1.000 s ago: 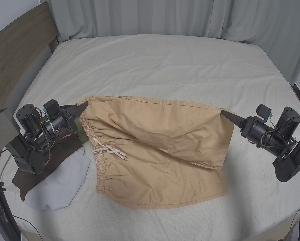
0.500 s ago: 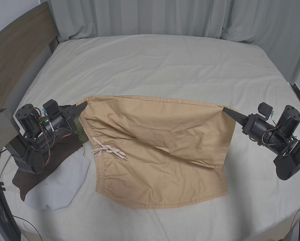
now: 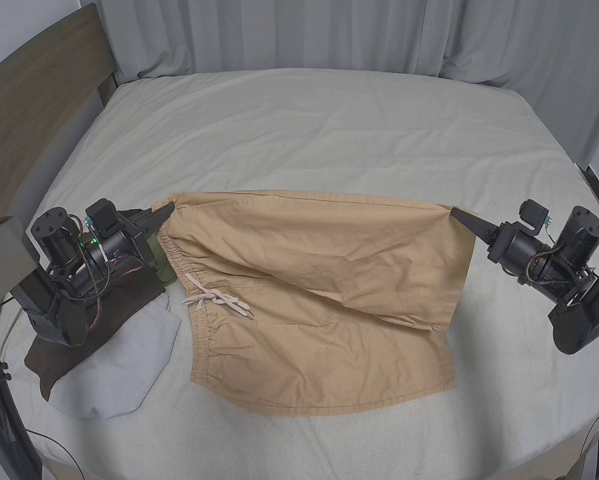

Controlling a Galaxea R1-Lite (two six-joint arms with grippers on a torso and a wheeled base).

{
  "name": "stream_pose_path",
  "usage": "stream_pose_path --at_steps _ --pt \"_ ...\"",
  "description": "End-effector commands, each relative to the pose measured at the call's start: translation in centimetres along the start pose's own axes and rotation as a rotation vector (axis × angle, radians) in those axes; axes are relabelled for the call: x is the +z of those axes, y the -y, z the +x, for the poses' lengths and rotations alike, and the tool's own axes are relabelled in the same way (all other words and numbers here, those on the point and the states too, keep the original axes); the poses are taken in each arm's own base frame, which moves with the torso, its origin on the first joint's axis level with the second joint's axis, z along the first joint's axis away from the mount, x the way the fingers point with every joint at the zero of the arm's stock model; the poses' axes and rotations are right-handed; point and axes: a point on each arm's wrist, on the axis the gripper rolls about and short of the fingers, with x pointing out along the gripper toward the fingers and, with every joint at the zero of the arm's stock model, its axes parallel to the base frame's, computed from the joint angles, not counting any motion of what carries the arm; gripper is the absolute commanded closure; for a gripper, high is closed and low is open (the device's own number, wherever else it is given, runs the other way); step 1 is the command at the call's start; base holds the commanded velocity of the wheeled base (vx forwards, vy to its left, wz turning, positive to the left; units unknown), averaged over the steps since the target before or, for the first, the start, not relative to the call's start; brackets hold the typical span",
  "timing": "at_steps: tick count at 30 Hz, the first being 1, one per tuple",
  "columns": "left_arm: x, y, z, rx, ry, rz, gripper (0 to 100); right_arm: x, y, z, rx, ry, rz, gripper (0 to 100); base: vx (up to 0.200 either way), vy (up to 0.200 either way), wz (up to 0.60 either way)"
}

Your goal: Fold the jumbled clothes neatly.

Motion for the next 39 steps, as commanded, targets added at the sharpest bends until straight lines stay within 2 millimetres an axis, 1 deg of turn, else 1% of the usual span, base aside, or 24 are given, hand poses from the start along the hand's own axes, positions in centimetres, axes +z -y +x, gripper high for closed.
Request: stream_pose_path --at_steps 1,11,28,39 --pt "-0.06 -0.11 -0.07 0.004 -0.001 -0.001 100 0.0 0.35 -0.09 -0.01 0.001 -0.019 100 0.0 0.0 0.0" --pt "-0.09 -0.35 -0.23 0.012 -0.002 0.0 100 0.26 0.62 -0.24 -0.019 0.01 -0.023 100 0.0 0.0 0.0" --pt "-0.3 -0.32 -0.2 0.011 -0.007 -0.004 100 0.11 0.62 -0.19 -0.019 0.005 -0.022 100 0.0 0.0 0.0" --pt "-0.56 -0.19 -0.23 0.009 -0.015 -0.01 100 0.12 0.12 -0.27 -0.009 0.003 -0.022 100 0.0 0.0 0.0"
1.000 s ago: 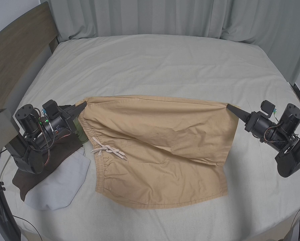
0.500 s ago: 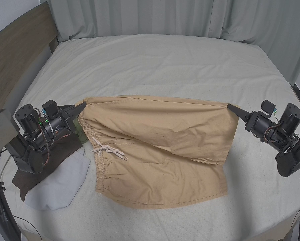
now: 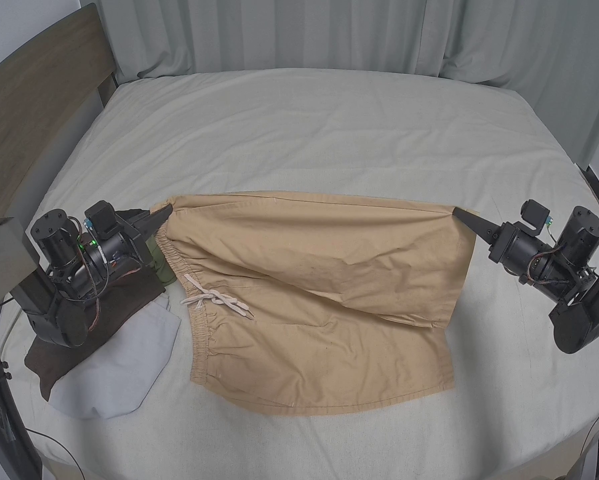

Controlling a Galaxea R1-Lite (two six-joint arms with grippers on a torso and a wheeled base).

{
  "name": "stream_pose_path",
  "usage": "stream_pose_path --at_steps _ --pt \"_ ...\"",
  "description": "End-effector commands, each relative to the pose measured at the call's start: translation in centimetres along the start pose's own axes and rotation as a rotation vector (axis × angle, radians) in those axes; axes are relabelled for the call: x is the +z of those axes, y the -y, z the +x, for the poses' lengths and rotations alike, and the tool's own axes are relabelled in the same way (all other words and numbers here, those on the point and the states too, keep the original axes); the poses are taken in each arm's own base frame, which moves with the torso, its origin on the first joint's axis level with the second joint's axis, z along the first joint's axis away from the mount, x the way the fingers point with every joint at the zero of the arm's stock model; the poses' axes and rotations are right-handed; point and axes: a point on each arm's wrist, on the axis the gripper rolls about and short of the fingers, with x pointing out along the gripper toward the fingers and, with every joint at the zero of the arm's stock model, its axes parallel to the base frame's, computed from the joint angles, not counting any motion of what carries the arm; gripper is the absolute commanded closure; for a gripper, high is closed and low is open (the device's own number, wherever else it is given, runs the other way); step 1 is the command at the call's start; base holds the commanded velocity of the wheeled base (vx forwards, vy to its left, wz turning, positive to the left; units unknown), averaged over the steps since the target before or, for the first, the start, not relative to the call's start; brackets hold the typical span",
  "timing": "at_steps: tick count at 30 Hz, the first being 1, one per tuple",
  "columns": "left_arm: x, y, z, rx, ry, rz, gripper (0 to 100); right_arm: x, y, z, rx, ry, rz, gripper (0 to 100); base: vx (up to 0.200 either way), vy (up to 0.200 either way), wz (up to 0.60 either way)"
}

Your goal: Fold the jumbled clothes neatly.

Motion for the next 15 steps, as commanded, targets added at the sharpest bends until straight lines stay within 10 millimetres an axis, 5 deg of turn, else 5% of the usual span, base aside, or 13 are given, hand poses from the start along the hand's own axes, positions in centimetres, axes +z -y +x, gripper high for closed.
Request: stream_pose_path --at_steps 1,15 --pt "-0.32 0.08 0.02 -0.002 -0.008 -0.006 100 0.1 -0.32 -0.16 0.005 0.001 -0.002 100 0.0 0.0 0.0" --pt "-1.04 0.65 0.37 -0.02 -0.025 -0.014 100 -0.13 -0.32 -0.08 0.006 -0.006 -0.013 100 0.0 0.0 0.0"
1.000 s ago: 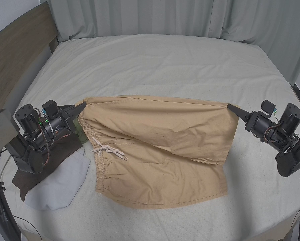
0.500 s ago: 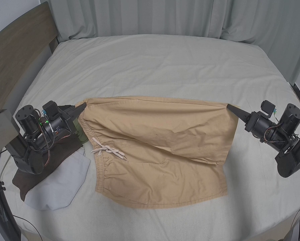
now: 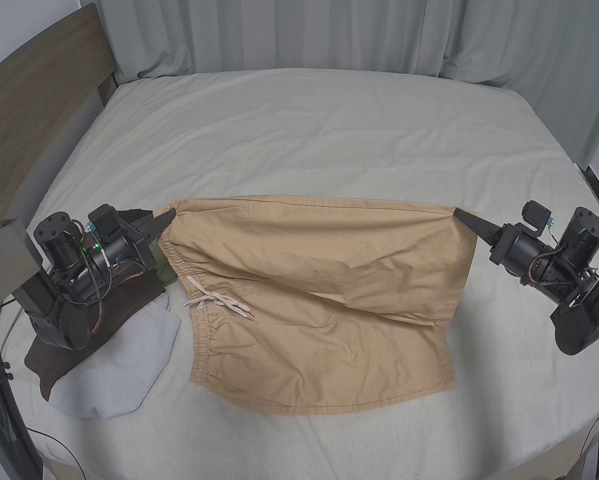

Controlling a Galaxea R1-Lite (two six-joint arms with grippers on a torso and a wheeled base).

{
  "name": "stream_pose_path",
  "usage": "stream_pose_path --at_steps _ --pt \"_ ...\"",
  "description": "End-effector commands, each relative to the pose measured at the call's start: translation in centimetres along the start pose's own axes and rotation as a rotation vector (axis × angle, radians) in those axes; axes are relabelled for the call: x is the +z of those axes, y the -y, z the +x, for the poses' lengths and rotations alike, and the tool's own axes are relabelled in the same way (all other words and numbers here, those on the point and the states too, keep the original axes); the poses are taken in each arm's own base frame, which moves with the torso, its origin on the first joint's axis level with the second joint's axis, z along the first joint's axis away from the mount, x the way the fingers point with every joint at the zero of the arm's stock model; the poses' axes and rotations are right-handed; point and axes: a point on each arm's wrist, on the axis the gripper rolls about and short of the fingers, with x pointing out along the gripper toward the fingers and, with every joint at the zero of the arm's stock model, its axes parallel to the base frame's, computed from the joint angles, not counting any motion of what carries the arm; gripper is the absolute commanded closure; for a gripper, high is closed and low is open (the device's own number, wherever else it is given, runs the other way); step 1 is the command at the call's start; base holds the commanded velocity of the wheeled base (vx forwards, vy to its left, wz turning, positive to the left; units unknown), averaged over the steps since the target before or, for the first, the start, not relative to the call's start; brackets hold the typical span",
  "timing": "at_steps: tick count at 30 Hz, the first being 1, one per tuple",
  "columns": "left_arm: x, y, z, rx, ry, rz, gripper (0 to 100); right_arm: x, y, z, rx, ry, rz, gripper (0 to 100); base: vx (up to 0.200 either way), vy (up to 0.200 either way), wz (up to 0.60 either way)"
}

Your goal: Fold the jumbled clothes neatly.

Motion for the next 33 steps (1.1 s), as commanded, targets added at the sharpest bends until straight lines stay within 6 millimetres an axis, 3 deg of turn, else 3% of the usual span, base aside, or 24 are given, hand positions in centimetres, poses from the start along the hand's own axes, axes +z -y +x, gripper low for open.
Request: stream_pose_path --at_steps 1,15,19,25,33 --pt "-0.8 0.2 0.3 -0.012 -0.015 -0.002 100 -0.1 0.0 0.1 0.004 -0.002 -0.001 100 0.0 0.0 0.0" --pt "-1.0 -0.1 0.1 0.0 -0.021 0.005 100 0.6 0.3 0.8 0.014 0.025 -0.028 100 0.0 0.0 0.0" --pt "-1.4 -0.2 0.4 0.002 -0.026 -0.016 100 0.3 1.6 2.1 0.0 0.034 -0.031 100 0.0 0.0 0.0" --pt "-1.1 -1.8 2.4 0.042 0.043 -0.067 100 0.8 4.6 5.9 -0.029 0.134 -0.072 100 0.0 0.0 0.0" --pt "-1.3 -3.6 4.9 0.12 0.133 -0.097 100 0.7 7.2 8.1 -0.023 0.169 -0.096 100 0.0 0.0 0.0"
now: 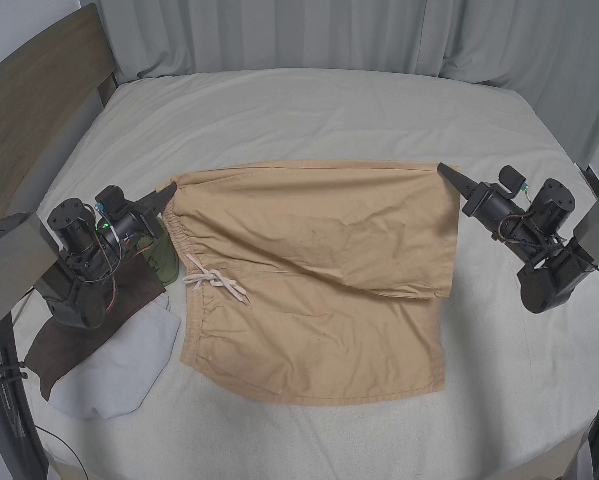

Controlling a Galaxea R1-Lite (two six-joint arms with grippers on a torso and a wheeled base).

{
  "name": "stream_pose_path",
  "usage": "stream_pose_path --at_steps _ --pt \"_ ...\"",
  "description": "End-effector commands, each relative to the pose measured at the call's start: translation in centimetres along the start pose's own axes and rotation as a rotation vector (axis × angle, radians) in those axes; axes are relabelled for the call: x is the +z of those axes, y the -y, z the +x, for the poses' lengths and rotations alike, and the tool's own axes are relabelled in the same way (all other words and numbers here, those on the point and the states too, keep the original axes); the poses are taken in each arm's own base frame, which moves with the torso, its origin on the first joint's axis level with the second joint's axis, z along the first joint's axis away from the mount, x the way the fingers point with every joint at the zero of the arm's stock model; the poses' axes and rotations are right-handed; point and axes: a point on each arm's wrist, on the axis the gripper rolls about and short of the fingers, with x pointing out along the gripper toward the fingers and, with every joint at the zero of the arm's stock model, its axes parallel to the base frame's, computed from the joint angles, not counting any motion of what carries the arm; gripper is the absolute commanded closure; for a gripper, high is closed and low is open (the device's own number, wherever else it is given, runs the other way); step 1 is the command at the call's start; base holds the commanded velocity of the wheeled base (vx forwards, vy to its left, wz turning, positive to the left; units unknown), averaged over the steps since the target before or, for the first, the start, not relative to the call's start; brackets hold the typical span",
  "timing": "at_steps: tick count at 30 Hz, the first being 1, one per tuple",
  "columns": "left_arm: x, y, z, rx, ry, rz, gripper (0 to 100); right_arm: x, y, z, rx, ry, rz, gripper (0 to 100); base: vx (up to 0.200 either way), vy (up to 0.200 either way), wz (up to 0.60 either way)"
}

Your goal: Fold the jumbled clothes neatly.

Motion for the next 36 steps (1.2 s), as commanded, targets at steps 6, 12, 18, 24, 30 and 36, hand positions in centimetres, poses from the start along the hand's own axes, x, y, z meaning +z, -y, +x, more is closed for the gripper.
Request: stream_pose_path --at_steps 6,12,18,24,30,36 --pt "-2.8 -1.8 2.1 0.037 0.022 -0.027 100 -2.3 3.6 2.2 -0.017 0.012 -0.006 100 0.0 0.0 0.0" --pt "-4.3 -2.7 3.2 0.039 0.038 -0.029 100 -3.3 5.6 3.4 -0.013 0.035 -0.024 100 0.0 0.0 0.0" --pt "-5.7 -2.7 4.7 0.06 0.073 -0.046 100 -3.3 6.7 4.1 -0.021 0.038 -0.027 100 0.0 0.0 0.0" --pt "-6.5 -2.7 6.2 0.081 0.123 -0.096 100 -3.0 7.1 4.7 -0.009 0.063 -0.044 100 0.0 0.0 0.0" --pt "-7.3 -2.5 6.4 0.077 0.118 -0.106 100 -2.9 7.5 5.2 -0.013 0.059 -0.042 100 0.0 0.0 0.0" --pt "-7.4 -2.8 6.7 0.074 0.13 -0.102 100 -3.4 8.0 5.9 -0.011 0.054 -0.038 100 0.0 0.0 0.0"
